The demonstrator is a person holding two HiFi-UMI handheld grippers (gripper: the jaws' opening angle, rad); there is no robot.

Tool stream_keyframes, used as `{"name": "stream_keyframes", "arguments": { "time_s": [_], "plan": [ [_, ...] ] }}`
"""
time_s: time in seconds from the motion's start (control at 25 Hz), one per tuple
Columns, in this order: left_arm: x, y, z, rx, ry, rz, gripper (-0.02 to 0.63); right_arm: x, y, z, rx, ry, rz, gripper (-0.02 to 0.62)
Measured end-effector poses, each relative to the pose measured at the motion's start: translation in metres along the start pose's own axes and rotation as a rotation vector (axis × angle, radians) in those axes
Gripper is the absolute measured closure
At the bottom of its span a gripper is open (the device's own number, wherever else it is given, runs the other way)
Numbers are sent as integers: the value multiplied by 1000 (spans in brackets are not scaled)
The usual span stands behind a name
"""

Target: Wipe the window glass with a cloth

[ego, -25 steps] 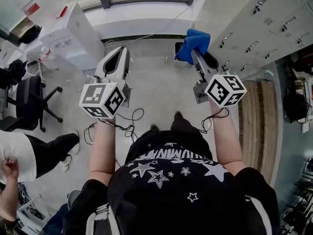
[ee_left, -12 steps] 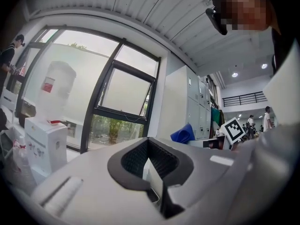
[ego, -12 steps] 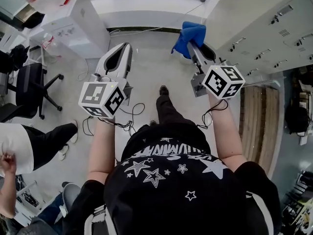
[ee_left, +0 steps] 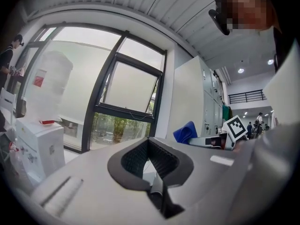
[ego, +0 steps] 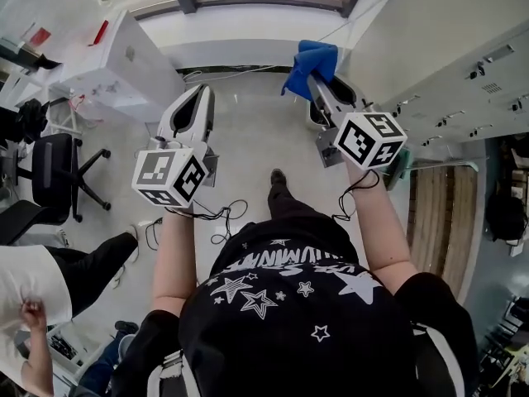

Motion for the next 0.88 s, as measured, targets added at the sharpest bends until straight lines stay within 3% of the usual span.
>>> {"name": "stream_keyframes", "arguments": {
  "time_s": [0.6, 0.88],
  "plan": [
    [6, 131, 31, 5, 20, 32, 598, 54, 79, -100, -18, 48, 21, 523],
    [0, 155, 22, 13, -1, 46, 598, 72, 95, -131, -9, 77, 8, 523]
  ]
}}
Point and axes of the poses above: the fingertips, and each gripper's own axes: y forward along the fingers, z to its left, x out of its top, the point moved 7 cm from there along -y, backward along the fingers, and after that the axes turned 15 degrees about y, right-handed, at the moved point
